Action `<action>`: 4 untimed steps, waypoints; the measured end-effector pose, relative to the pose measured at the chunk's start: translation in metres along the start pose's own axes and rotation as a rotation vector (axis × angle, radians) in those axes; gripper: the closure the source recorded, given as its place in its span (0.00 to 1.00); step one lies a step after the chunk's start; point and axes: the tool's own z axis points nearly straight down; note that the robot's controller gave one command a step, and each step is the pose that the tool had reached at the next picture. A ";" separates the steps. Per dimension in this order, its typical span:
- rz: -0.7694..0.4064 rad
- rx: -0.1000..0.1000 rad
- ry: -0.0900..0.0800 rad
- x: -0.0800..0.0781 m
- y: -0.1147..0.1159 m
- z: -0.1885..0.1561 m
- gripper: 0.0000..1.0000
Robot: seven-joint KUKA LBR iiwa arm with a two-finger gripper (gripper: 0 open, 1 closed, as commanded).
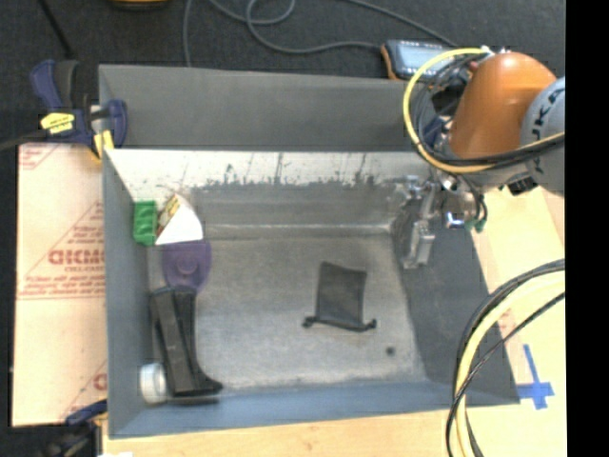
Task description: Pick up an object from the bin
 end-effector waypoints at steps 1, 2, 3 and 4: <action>0.000 0.000 0.000 0.000 0.000 0.000 0.00; -0.033 0.001 -0.003 0.046 0.031 0.052 0.00; -0.015 -0.003 -0.003 0.076 0.050 0.090 0.00; 0.024 -0.003 0.001 0.114 0.096 0.074 1.00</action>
Offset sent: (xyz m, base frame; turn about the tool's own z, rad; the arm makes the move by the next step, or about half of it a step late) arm -0.0544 0.0388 -0.0627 -0.0393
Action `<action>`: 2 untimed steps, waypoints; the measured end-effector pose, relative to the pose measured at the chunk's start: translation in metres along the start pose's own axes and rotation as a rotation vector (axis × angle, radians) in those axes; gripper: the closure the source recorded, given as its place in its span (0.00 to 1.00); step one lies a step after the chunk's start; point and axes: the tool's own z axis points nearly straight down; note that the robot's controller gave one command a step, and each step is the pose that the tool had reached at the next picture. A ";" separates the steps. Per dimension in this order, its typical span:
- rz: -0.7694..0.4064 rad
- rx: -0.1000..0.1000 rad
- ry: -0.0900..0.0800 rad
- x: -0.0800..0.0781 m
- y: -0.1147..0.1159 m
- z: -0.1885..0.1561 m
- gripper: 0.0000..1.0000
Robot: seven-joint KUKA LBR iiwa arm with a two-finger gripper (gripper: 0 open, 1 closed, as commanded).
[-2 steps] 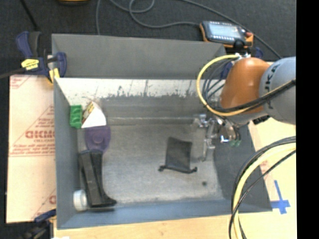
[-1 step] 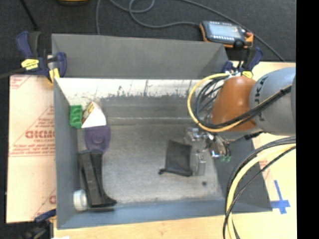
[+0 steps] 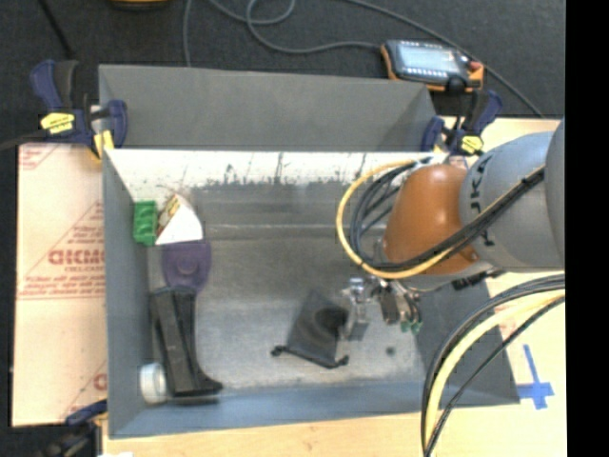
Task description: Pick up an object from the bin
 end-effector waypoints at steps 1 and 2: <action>-0.001 0.001 0.000 0.000 0.000 0.000 1.00; 0.004 -0.001 0.009 -0.001 0.009 -0.047 1.00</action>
Offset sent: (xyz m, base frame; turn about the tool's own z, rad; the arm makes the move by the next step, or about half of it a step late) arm 0.0107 0.0322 0.1638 0.0088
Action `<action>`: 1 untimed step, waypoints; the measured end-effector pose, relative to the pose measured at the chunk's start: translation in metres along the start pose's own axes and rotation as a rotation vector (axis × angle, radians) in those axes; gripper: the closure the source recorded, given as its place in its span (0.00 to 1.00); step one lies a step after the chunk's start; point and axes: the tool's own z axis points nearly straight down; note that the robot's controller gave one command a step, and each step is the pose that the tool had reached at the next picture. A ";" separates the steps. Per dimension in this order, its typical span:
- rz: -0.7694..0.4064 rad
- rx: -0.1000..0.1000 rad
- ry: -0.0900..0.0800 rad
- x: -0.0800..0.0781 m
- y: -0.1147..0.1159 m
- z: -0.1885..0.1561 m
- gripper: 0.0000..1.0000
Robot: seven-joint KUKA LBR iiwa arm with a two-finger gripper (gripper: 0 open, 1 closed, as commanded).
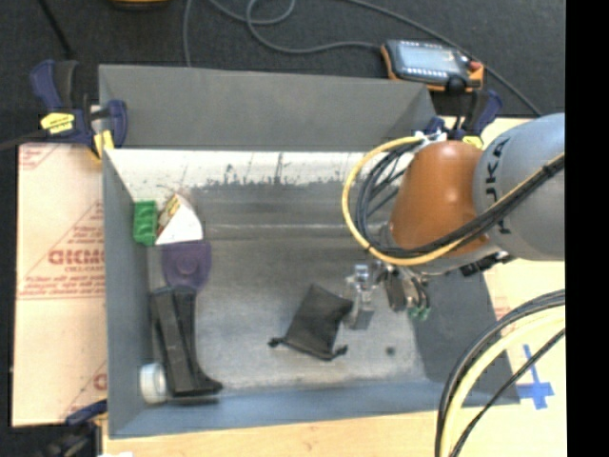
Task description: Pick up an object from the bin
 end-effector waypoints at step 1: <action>-0.003 0.002 -0.021 0.011 0.000 -0.016 1.00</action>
Offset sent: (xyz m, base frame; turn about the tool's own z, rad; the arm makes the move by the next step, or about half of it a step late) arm 0.0220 -0.0361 0.1013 0.0285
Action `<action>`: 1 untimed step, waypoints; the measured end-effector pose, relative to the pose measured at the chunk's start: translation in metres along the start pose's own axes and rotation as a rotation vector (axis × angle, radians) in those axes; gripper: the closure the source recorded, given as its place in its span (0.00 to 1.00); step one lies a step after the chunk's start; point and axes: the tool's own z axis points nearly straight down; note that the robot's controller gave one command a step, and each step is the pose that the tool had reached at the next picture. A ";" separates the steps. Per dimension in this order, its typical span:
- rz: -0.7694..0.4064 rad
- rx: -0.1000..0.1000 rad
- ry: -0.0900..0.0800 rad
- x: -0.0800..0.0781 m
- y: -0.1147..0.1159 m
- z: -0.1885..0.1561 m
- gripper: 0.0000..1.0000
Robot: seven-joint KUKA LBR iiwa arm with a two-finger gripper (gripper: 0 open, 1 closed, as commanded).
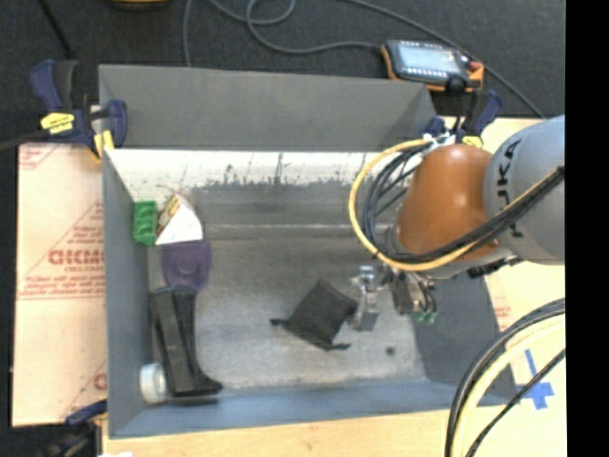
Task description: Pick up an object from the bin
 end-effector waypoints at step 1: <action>0.014 -0.003 0.025 -0.009 -0.015 -0.020 1.00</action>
Offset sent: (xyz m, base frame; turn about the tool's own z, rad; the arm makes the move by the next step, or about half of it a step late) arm -0.0109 -0.0465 -0.0671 -0.0008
